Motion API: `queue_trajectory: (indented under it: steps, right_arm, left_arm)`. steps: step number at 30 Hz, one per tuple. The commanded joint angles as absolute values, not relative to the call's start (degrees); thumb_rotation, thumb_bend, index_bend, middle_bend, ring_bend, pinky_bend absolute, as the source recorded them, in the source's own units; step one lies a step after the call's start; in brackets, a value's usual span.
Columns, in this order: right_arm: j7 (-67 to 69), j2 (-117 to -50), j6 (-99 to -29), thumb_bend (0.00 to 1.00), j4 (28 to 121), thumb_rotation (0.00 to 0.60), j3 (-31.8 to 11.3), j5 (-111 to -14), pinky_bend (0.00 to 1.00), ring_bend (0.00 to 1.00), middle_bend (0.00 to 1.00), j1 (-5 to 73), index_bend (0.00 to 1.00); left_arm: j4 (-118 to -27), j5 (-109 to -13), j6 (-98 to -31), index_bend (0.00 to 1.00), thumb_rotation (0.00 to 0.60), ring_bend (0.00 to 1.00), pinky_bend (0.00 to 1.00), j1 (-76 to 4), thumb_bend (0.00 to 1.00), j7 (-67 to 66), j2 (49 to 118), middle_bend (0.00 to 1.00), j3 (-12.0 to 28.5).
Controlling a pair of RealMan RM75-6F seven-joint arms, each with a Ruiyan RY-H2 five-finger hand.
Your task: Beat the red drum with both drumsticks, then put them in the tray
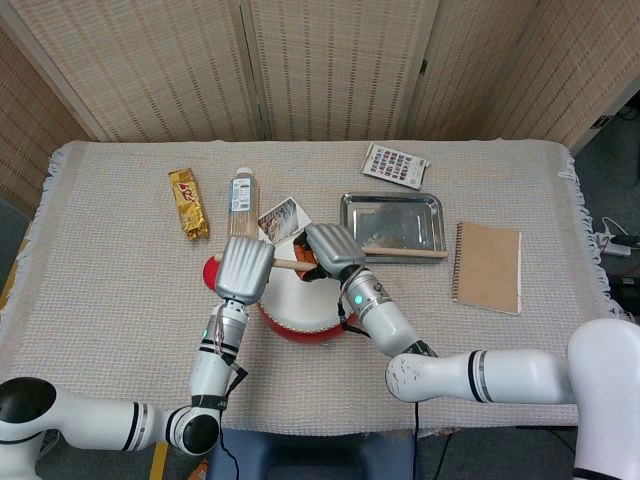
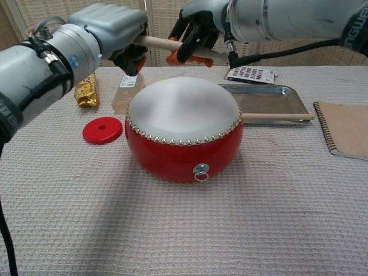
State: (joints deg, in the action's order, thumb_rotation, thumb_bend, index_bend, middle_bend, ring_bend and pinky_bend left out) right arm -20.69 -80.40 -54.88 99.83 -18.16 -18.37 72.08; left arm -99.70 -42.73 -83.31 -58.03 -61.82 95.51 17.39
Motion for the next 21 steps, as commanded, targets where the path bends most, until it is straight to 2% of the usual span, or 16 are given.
queue_trajectory:
  steps: [1,5,8,13,21]
  right_arm:
    - [-20.38,-80.5,-54.7,0.52,99.73,0.6,-18.25,-19.01,0.74,0.76,0.86,71.61,1.0]
    - [-19.69,-80.56,-54.32,0.52,99.77,0.6,-18.6,-19.79,0.74,0.76,0.86,70.97,1.0]
    - [-19.5,-80.71,-54.24,0.52,99.7,0.6,-18.77,-20.25,0.75,0.77,0.86,70.67,1.0]
    - [-19.82,-80.85,-54.25,0.52,99.72,0.6,-18.94,-20.35,0.75,0.77,0.87,70.54,1.0]
    - [-20.2,-81.24,-54.3,0.52,99.48,0.6,-19.14,-20.51,0.75,0.77,0.87,70.34,1.0]
  left_arm:
    - [-99.62,-43.11,-83.17,0.56,0.6,0.75,1.0,-57.97,0.71,-61.86,95.36,0.8,17.29]
    - [-99.8,-43.87,-83.14,0.47,0.6,0.68,1.0,-57.82,0.7,-61.79,95.23,0.71,17.07]
    - [-99.96,-44.46,-83.08,0.39,0.6,0.58,0.95,-57.8,0.68,-62.01,95.03,0.6,16.9]
    - [-100.08,-44.8,-82.79,0.26,0.6,0.43,0.78,-57.8,0.65,-62.12,94.97,0.44,16.99]
    - [-100.18,-45.03,-81.92,0.04,0.6,0.15,0.45,-57.8,0.55,-62.0,94.69,0.17,17.07]
